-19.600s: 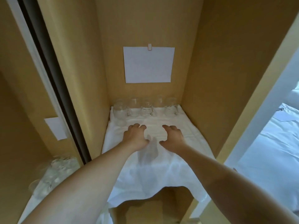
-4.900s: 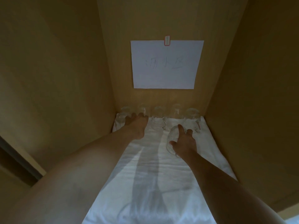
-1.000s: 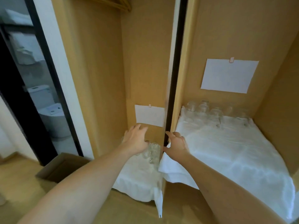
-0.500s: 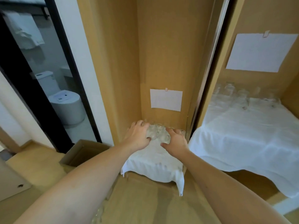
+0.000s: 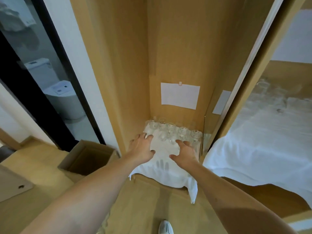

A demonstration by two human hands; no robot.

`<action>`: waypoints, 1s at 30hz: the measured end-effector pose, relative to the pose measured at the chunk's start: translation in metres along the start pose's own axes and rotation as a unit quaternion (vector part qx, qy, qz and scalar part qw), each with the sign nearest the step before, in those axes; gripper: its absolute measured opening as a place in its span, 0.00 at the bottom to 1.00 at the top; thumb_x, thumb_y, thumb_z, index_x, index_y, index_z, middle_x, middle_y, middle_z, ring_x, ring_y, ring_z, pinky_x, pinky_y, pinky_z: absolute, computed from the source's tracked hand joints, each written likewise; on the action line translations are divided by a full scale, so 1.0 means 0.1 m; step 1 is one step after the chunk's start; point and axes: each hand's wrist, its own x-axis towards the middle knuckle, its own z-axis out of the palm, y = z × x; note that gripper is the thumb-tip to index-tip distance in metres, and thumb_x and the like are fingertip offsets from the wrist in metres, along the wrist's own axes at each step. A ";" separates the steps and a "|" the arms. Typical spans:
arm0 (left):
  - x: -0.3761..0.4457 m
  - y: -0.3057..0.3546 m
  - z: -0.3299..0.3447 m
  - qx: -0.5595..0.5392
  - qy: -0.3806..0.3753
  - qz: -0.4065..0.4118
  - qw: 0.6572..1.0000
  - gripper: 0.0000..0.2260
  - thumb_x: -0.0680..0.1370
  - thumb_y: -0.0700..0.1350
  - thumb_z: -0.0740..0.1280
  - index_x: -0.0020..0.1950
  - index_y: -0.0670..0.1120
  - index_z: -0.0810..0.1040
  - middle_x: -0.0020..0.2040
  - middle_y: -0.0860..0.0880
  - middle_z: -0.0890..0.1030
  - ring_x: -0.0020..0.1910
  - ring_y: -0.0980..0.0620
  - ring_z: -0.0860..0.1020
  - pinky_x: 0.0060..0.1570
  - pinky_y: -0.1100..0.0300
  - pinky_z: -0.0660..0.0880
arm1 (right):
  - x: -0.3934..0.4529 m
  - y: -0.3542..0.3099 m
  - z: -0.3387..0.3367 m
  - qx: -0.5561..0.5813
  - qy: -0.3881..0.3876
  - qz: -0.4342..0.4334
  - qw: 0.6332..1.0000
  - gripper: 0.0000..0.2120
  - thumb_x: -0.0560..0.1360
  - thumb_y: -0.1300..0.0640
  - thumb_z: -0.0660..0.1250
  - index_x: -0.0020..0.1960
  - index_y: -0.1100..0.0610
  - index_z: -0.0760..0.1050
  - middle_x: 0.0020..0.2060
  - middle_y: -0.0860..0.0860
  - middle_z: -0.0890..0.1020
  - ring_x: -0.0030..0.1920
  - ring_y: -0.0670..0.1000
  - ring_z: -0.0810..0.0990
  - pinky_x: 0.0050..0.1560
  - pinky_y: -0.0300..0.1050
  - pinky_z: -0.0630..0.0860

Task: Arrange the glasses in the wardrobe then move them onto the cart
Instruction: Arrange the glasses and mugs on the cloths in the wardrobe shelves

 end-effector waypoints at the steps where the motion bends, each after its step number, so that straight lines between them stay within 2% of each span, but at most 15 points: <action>1: 0.11 0.00 0.02 -0.001 -0.005 -0.002 1.000 0.31 0.77 0.59 0.68 0.78 0.52 0.64 0.76 0.47 0.66 0.75 0.43 0.63 0.70 0.46 0.68 | 0.09 0.01 0.01 0.005 -0.003 0.006 1.000 0.37 0.76 0.45 0.72 0.79 0.49 0.61 0.72 0.53 0.67 0.70 0.57 0.68 0.67 0.50 0.72; 6: 0.67 0.08 0.16 -0.004 -0.034 -0.002 0.999 0.31 0.78 0.58 0.68 0.78 0.51 0.64 0.77 0.46 0.65 0.76 0.42 0.62 0.70 0.45 0.67 | 0.50 0.16 0.08 0.026 -0.028 0.031 0.999 0.37 0.75 0.46 0.73 0.80 0.50 0.61 0.71 0.54 0.68 0.70 0.57 0.69 0.70 0.51 0.70; 13: 1.30 0.23 0.51 -0.022 -0.086 0.002 0.996 0.30 0.79 0.56 0.67 0.78 0.50 0.63 0.77 0.46 0.64 0.75 0.42 0.63 0.69 0.47 0.68 | 0.98 0.45 0.23 0.023 -0.069 0.085 0.994 0.37 0.77 0.45 0.71 0.80 0.51 0.59 0.73 0.55 0.67 0.72 0.58 0.68 0.73 0.47 0.65; 21: 1.85 0.30 1.01 -0.123 -0.144 -0.020 0.982 0.31 0.78 0.55 0.69 0.78 0.50 0.64 0.77 0.47 0.65 0.75 0.44 0.63 0.69 0.48 0.69 | 1.40 0.72 0.58 0.057 -0.106 0.178 0.977 0.38 0.76 0.45 0.72 0.80 0.50 0.59 0.72 0.55 0.68 0.71 0.55 0.71 0.70 0.47 0.70; 24: 2.12 0.30 1.21 -0.142 -0.164 -0.010 0.976 0.31 0.78 0.55 0.70 0.79 0.48 0.65 0.77 0.45 0.66 0.75 0.42 0.64 0.70 0.47 0.69 | 1.56 0.81 0.75 0.065 -0.101 0.221 0.968 0.38 0.76 0.45 0.73 0.80 0.51 0.60 0.71 0.56 0.69 0.71 0.56 0.71 0.69 0.45 0.69; 30: 2.67 0.26 1.61 -0.176 -0.212 -0.004 0.961 0.31 0.79 0.55 0.69 0.79 0.48 0.64 0.77 0.45 0.67 0.76 0.43 0.63 0.73 0.51 0.65 | 1.89 0.92 0.99 0.114 -0.043 0.339 0.933 0.38 0.75 0.47 0.73 0.79 0.54 0.60 0.70 0.58 0.72 0.69 0.58 0.73 0.65 0.50 0.72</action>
